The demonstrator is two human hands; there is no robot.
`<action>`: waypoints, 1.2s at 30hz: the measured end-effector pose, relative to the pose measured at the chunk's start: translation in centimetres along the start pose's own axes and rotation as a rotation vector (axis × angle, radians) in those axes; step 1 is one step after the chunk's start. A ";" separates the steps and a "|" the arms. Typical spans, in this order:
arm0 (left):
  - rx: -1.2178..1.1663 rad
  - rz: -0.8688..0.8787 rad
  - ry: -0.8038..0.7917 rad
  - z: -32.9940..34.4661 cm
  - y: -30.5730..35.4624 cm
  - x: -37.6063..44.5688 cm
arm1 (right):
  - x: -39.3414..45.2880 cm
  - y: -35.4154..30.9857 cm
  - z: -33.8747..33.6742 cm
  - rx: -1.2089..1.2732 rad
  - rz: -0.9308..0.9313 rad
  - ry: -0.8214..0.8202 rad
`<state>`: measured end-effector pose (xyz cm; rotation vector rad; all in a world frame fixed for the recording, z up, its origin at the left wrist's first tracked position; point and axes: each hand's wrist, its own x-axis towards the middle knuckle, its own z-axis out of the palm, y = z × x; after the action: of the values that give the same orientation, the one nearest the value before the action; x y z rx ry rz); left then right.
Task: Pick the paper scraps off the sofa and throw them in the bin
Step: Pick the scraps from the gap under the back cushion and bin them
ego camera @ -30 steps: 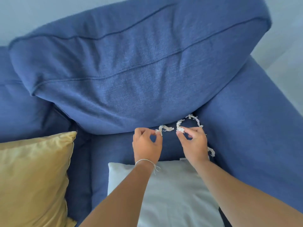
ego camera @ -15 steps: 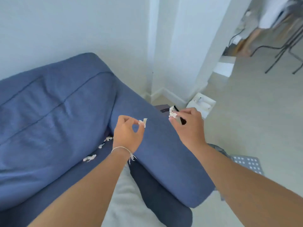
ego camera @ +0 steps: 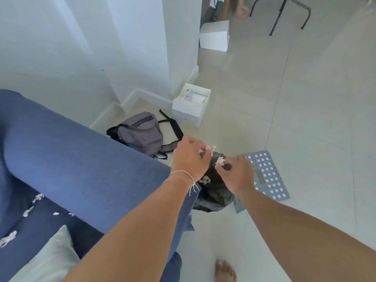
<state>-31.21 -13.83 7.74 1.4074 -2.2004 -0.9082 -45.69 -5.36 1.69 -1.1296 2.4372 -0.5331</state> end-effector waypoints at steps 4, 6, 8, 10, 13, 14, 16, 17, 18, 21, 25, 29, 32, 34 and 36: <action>0.075 -0.066 -0.047 4.9 -1.3 2.1 | 3.3 3.1 2.4 -0.093 0.135 -0.304; 0.144 -0.077 -0.092 6.6 -2.2 2.7 | 4.1 5.0 3.0 -0.071 0.196 -0.366; 0.216 -0.084 -0.134 7.9 -2.6 3.4 | 4.5 7.1 3.4 -0.043 0.212 -0.392; 0.224 -0.095 -0.146 8.7 -2.6 4.0 | 4.7 9.1 3.4 -0.059 0.181 -0.395; 0.268 -0.074 -0.205 9.9 -2.5 4.3 | 4.9 11.7 3.0 -0.106 0.161 -0.387; 0.300 -0.061 -0.243 10.1 -2.6 4.2 | 5.0 12.4 2.9 -0.106 0.175 -0.373; 0.322 -0.054 -0.293 10.4 -2.8 4.1 | 5.0 13.0 2.6 -0.097 0.186 -0.342; 0.314 -0.054 -0.294 10.3 -2.7 4.0 | 5.0 13.1 2.4 -0.089 0.175 -0.328; 0.285 -0.053 -0.273 10.1 -2.6 4.0 | 5.0 13.0 2.4 -0.089 0.157 -0.313; 0.123 -0.069 -0.108 8.6 -1.9 3.1 | 4.7 11.3 2.3 -0.037 0.051 -0.227; 0.048 -0.139 0.085 3.7 -2.9 1.1 | 3.8 5.4 1.7 0.016 -0.152 -0.165; -0.010 -0.190 0.296 -5.8 -7.3 -2.5 | 2.1 -5.2 1.9 0.093 -0.354 -0.109; -0.111 -0.302 0.512 -13.7 -11.8 -7.6 | -1.2 -15.4 2.8 0.204 -0.474 -0.127; -0.143 -0.388 0.625 -18.4 -15.5 -12.2 | -5.1 -21.4 4.4 0.260 -0.570 -0.160; -0.156 -0.498 0.680 -22.2 -19.7 -17.5 | -9.7 -26.8 6.8 0.284 -0.691 -0.208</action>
<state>2.99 -10.81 10.74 1.8720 -1.2827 -0.5929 -19.64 -15.04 11.08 -1.7816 1.6867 -0.8749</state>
